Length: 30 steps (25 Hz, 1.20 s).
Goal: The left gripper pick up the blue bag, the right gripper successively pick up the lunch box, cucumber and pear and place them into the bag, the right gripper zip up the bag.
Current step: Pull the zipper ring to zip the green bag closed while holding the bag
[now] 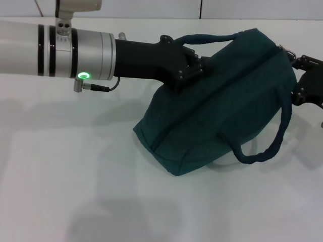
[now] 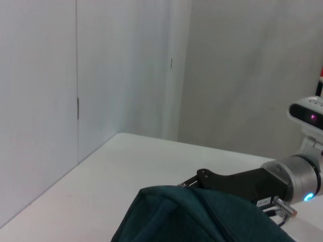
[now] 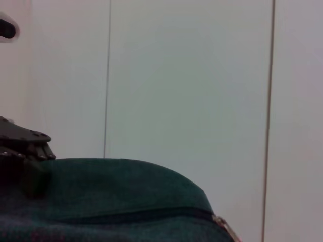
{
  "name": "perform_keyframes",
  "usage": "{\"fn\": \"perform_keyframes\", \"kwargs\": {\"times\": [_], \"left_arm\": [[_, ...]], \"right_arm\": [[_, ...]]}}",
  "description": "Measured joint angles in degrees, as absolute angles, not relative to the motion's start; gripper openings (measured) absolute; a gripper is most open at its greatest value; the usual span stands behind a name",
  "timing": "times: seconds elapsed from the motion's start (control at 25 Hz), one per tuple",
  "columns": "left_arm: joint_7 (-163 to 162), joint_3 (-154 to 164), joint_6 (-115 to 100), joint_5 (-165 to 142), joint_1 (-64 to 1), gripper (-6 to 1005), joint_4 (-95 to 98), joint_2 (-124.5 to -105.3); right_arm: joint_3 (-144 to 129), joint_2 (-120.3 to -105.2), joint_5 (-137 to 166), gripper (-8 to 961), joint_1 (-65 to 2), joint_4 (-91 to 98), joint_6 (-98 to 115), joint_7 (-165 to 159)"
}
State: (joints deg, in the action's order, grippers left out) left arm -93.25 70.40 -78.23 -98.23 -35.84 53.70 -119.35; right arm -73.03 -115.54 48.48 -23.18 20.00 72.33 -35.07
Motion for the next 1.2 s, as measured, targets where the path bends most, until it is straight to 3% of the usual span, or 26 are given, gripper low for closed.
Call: {"fn": "perform_keyframes", "kwargs": {"times": [0.28,0.52,0.72,1.2], "left_arm": [[-93.25,70.4,-78.24,-97.9,-35.6,55,53.7,-119.35],[-93.25,70.46,-78.32,-96.67,-35.64,55,53.7,-119.35],[-93.25,70.51,-78.37,-96.42,-36.03,54,53.7,-119.35],[-93.66,70.46,-78.4,-96.24,-36.36,55,53.7,-119.23]], "right_arm": [[-72.81,-115.56,48.2,237,-22.83,21.32,72.52,-34.97],[-72.87,-115.69,48.07,178,-23.25,21.29,75.14,-34.89],[-74.25,-116.18,47.92,24,-24.16,21.14,76.25,-34.88],[-73.78,-115.75,40.79,33,-23.45,17.22,74.03,-35.0]]}}
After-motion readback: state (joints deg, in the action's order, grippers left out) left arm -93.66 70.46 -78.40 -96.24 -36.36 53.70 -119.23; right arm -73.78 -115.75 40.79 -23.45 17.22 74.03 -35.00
